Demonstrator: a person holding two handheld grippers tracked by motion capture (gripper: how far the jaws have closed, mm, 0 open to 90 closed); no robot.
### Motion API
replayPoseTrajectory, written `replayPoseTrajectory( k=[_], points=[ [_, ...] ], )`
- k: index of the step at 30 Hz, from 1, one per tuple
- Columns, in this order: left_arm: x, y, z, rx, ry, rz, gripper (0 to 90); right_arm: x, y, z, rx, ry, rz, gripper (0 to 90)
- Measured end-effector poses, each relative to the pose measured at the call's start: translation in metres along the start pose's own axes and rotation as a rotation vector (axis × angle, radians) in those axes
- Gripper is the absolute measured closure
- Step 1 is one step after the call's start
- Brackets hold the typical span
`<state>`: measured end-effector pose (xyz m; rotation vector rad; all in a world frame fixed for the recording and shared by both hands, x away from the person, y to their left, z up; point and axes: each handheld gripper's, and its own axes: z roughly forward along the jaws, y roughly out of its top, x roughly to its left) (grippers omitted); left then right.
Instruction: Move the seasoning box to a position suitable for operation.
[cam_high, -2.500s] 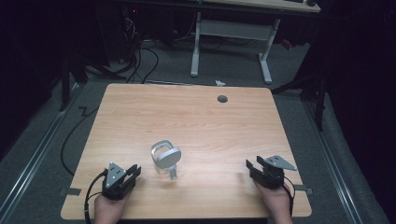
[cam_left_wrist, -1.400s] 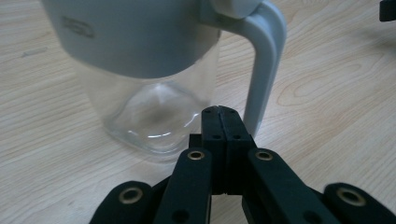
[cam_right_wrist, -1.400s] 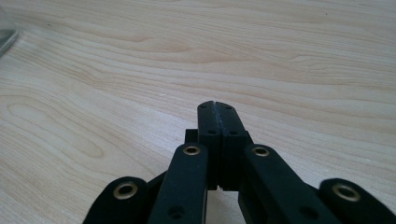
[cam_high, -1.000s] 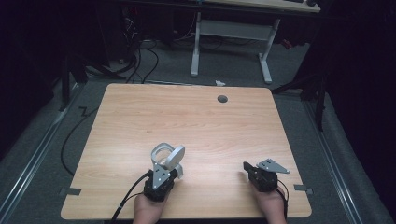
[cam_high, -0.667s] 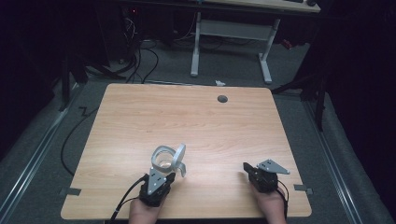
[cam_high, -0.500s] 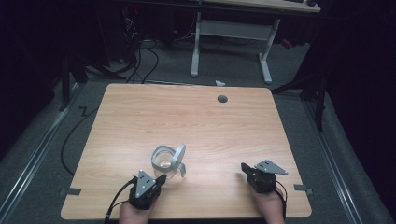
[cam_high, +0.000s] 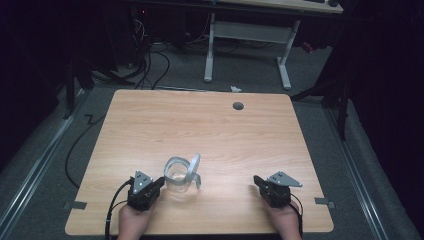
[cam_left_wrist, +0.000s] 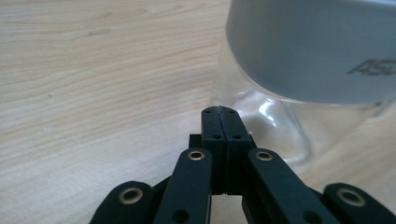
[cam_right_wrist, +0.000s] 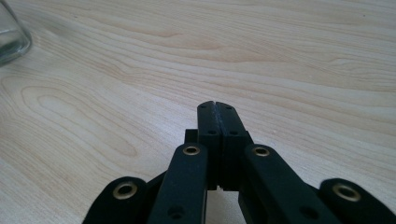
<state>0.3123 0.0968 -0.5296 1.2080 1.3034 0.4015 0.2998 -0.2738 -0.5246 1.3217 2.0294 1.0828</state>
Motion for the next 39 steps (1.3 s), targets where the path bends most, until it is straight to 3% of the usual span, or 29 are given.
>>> replayPoseTrajectory(
  k=[3, 8, 14, 15, 16, 28, 39],
  points=[
    [-0.006, -0.004, -0.004, 0.009, -0.010, 0.005, 90.0, -0.001, 0.000, 0.000, -0.004, 0.001, -0.003, 89.6],
    [-0.037, -0.022, -0.010, 0.033, -0.067, 0.007, 90.0, -0.003, 0.001, -0.004, -0.012, -0.003, 0.002, 89.6],
    [-0.066, -0.034, -0.004, 0.062, -0.136, -0.006, 90.0, -0.004, 0.000, -0.003, -0.012, -0.002, 0.004, 89.6],
    [-0.066, -0.034, -0.004, 0.062, -0.136, -0.006, 90.0, -0.004, 0.000, -0.003, -0.012, -0.002, 0.004, 89.6],
    [-0.073, -0.038, 0.001, 0.076, -0.157, 0.014, 90.0, -0.004, 0.000, -0.003, -0.012, -0.002, 0.003, 89.6],
    [-0.098, -0.047, 0.031, 0.103, -0.200, 0.053, 90.0, -0.003, -0.001, -0.004, -0.009, 0.000, 0.006, 89.6],
    [-0.103, -0.046, 0.044, 0.095, -0.203, 0.063, 90.0, -0.003, -0.001, -0.004, -0.010, 0.000, 0.003, 89.6]
  ],
)
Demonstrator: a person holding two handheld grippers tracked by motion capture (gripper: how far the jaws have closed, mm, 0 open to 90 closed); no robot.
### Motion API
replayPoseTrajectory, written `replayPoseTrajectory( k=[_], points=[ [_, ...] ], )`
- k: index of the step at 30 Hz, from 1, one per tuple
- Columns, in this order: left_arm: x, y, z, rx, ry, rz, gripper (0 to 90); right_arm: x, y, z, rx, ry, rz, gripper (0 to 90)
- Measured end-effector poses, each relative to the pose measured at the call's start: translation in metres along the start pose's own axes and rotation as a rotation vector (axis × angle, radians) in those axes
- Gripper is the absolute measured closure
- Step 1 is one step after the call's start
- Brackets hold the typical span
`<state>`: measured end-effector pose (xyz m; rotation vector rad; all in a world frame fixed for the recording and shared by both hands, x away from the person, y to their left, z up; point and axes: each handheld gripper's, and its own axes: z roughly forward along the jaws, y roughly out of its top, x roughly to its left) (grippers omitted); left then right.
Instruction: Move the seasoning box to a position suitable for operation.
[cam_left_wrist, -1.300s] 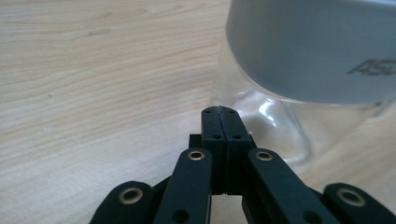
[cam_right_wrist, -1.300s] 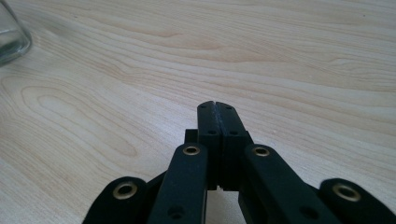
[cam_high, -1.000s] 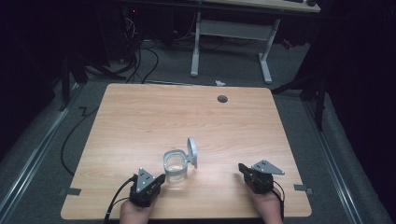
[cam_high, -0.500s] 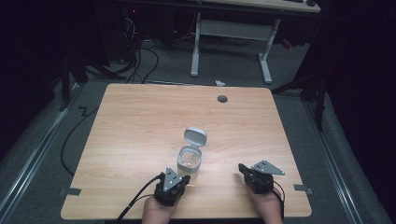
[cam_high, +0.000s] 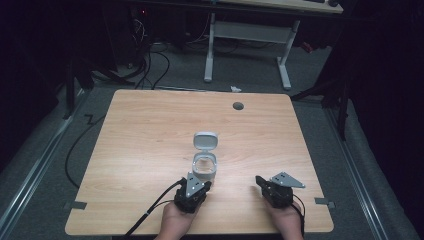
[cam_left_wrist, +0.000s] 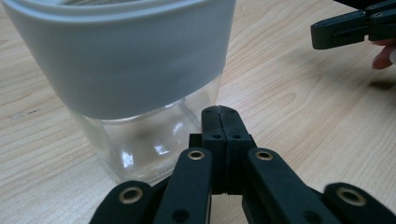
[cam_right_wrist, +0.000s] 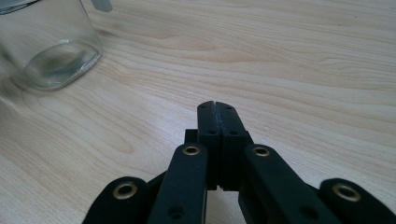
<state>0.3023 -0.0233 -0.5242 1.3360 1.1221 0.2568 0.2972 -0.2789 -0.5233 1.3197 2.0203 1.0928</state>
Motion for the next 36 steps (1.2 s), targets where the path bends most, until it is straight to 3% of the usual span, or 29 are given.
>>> replayPoseTrajectory(
  k=[5, 12, 18, 20, 27, 32, 36],
  points=[
    [0.000, 0.000, -0.007, 0.001, -0.019, 0.003, 90.0, 0.000, 0.000, 0.000, -0.002, 0.000, 0.000, 89.6],
    [0.015, 0.003, -0.028, -0.010, -0.001, -0.004, 88.0, 0.000, -0.001, 0.001, 0.002, 0.005, 0.002, 89.6],
    [0.040, 0.014, -0.044, -0.045, 0.038, -0.010, 85.8, 0.002, 0.000, 0.002, 0.007, 0.008, -0.008, 89.7],
    [0.049, 0.018, -0.047, -0.045, 0.043, 0.007, 84.9, 0.003, 0.000, 0.002, 0.009, 0.011, -0.008, 89.7],
    [0.072, 0.027, -0.032, -0.068, 0.078, -0.007, 87.8, 0.009, 0.004, 0.003, -0.003, 0.020, -0.015, 89.6],
    [0.072, 0.024, -0.030, -0.086, 0.077, 0.004, 90.0, 0.018, 0.013, 0.006, -0.019, 0.038, -0.031, 89.6],
    [0.070, 0.023, -0.036, -0.075, 0.042, 0.005, 90.0, 0.023, 0.021, 0.009, -0.016, 0.047, -0.019, 89.5]
  ],
)
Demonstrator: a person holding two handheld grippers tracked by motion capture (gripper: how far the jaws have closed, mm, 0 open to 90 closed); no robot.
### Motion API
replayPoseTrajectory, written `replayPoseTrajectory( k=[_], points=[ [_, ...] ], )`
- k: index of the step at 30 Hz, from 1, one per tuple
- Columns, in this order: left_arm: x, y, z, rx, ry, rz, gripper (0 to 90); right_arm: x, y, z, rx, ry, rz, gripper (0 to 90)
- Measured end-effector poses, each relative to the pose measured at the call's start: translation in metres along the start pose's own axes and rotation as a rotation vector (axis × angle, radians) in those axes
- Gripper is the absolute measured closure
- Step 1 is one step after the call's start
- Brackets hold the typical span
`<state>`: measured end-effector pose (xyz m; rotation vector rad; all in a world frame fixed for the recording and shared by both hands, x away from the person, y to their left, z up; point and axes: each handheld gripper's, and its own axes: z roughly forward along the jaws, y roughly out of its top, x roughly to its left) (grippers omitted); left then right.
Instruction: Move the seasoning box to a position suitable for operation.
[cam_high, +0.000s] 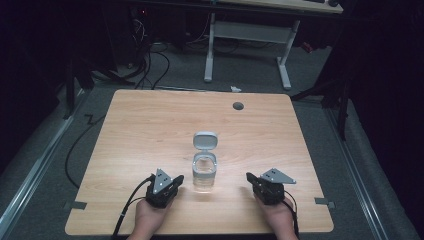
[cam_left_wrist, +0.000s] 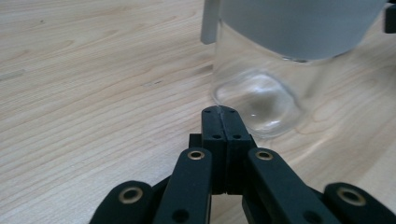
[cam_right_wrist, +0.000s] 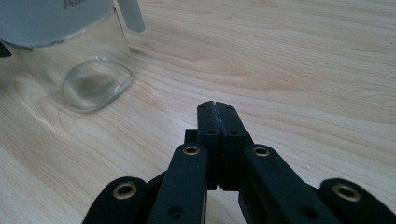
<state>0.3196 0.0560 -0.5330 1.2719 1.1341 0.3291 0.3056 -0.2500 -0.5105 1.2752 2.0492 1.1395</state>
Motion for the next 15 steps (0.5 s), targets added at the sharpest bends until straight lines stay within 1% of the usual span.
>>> replayPoseTrajectory(
  k=[1, 2, 3, 4, 5, 7, 8, 12, 13, 15],
  points=[
    [-0.001, 0.000, -0.003, 0.013, -0.021, -0.008, 90.0, 0.002, 0.002, 0.001, 0.002, 0.004, -0.001, 89.5],
    [-0.001, 0.000, -0.003, 0.013, -0.021, -0.008, 90.0, 0.002, 0.002, 0.001, 0.002, 0.004, -0.001, 89.5],
    [-0.001, 0.000, -0.004, 0.024, -0.040, -0.017, 90.0, 0.005, 0.005, 0.004, 0.008, 0.006, -0.008, 89.5],
    [-0.001, 0.000, -0.004, 0.024, -0.040, -0.017, 90.0, 0.007, 0.007, 0.007, 0.010, 0.009, -0.009, 89.6],
    [-0.003, 0.000, -0.006, 0.036, -0.057, -0.033, 90.0, 0.008, 0.009, 0.010, 0.014, 0.015, -0.004, 89.6],
    [-0.005, -0.001, -0.007, 0.050, -0.070, -0.033, 90.0, 0.010, 0.015, 0.016, 0.019, 0.015, -0.010, 89.7],
    [-0.008, -0.002, -0.008, 0.055, -0.081, -0.043, 90.0, 0.012, 0.019, 0.019, 0.015, 0.021, -0.009, 89.7],
    [-0.015, -0.007, -0.010, 0.077, -0.104, -0.028, 90.0, 0.015, 0.032, 0.030, 0.000, 0.036, -0.009, 89.8],
    [-0.016, -0.008, -0.010, 0.079, -0.106, -0.028, 90.0, 0.016, 0.035, 0.034, -0.006, 0.040, -0.004, 89.8],
    [-0.020, -0.008, -0.009, 0.085, -0.119, -0.042, 90.0, 0.017, 0.040, 0.039, -0.010, 0.045, -0.003, 89.8]
  ],
)
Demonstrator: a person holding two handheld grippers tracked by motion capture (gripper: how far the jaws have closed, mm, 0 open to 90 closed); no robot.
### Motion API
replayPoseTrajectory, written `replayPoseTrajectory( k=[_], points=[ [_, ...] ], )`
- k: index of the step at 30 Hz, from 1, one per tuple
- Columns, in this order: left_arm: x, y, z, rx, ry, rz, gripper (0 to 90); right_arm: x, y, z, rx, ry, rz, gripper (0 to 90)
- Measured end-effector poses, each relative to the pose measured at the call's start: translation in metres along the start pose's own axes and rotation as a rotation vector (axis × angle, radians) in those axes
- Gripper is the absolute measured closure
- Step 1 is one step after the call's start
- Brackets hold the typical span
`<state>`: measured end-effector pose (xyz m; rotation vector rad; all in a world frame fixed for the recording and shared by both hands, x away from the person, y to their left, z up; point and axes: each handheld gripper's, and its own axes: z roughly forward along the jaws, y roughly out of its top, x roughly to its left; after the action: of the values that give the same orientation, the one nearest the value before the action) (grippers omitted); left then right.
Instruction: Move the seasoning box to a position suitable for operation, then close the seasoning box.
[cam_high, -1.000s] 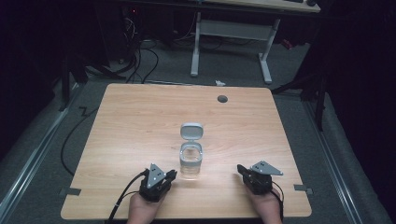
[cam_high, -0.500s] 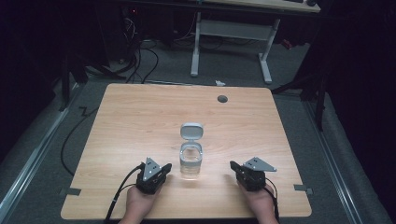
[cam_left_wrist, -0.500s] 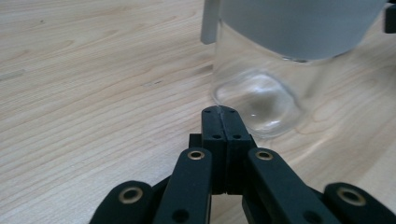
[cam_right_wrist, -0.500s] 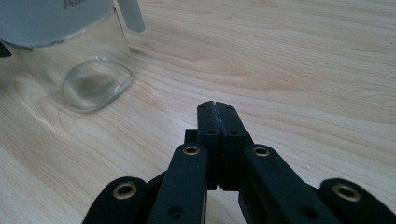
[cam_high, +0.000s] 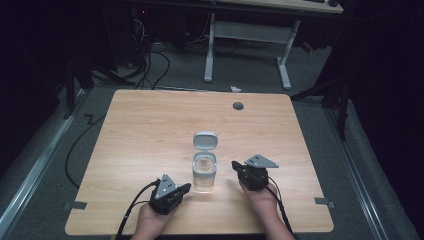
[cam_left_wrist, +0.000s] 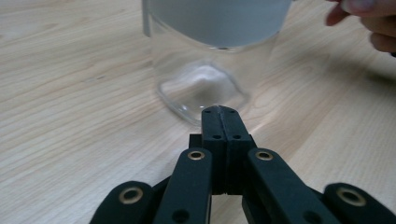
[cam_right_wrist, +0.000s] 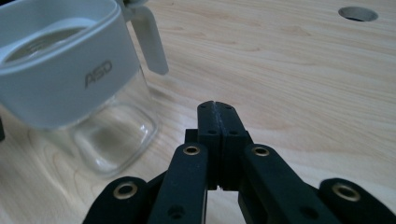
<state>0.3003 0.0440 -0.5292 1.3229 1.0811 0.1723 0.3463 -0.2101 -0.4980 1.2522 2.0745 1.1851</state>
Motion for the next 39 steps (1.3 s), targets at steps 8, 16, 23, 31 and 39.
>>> replayPoseTrajectory(
  k=[8, 16, 23, 31, 39],
  points=[
    [-0.015, -0.008, 0.014, 0.029, -0.044, 0.017, 90.0, 0.000, 0.021, 0.012, -0.045, 0.000, 0.021, 89.7],
    [-0.016, -0.009, 0.026, 0.045, -0.057, 0.002, 90.0, 0.001, 0.044, 0.020, -0.088, 0.002, 0.016, 89.7],
    [-0.014, -0.008, 0.029, 0.040, -0.044, -0.009, 90.0, 0.000, 0.060, 0.026, -0.097, 0.004, 0.009, 89.7],
    [-0.014, -0.008, 0.031, 0.043, -0.031, -0.002, 90.0, 0.002, 0.073, 0.030, -0.110, 0.009, -0.015, 89.7],
    [-0.014, -0.008, 0.030, 0.039, -0.032, -0.005, 90.0, 0.006, 0.085, 0.033, -0.107, 0.008, -0.041, 89.7]
  ],
)
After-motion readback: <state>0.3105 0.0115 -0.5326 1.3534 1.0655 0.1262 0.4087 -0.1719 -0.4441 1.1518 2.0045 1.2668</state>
